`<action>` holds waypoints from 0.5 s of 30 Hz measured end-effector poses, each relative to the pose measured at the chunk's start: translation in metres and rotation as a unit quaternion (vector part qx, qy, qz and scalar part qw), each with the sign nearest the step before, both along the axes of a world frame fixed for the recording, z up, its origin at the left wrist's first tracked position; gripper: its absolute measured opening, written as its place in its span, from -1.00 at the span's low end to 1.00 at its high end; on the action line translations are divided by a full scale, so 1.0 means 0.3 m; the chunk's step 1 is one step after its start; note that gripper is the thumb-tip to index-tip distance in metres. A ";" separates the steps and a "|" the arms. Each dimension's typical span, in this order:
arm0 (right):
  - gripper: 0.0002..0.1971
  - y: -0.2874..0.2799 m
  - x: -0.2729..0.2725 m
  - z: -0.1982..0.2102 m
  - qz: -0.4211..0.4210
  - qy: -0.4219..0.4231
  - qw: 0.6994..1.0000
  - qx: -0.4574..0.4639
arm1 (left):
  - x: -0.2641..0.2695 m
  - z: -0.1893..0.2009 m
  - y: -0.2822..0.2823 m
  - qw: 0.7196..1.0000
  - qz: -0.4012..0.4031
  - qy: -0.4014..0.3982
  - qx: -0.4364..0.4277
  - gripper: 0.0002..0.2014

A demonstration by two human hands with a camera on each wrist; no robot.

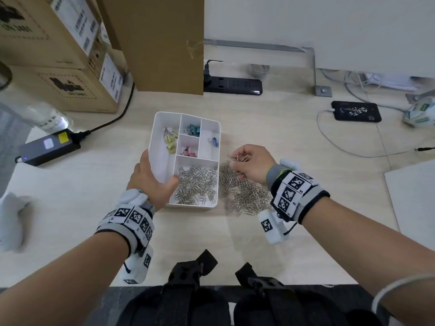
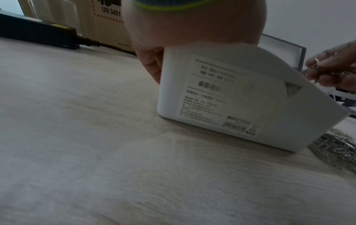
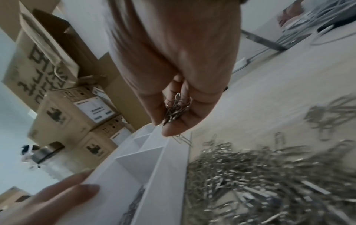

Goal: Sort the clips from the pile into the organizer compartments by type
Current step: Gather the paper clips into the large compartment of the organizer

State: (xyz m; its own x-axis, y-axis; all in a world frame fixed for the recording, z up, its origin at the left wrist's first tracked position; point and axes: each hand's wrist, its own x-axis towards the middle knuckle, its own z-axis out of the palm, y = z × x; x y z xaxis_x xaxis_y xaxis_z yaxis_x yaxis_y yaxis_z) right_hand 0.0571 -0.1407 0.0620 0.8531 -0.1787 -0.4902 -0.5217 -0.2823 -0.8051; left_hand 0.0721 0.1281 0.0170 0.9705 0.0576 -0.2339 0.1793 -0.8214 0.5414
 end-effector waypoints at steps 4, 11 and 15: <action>-0.86 0.108 0.012 0.008 0.057 0.000 0.998 -0.016 | -0.003 -0.004 0.002 1.000 0.000 -0.004 0.001 -0.06; -0.63 0.211 0.007 -0.013 0.220 0.018 0.971 -0.095 | -0.003 -0.008 0.004 1.000 -0.005 -0.003 0.009 -0.05; -0.76 0.199 0.020 -0.010 0.182 -0.011 0.980 -0.082 | -0.002 -0.008 0.001 1.000 -0.003 -0.009 0.007 -0.05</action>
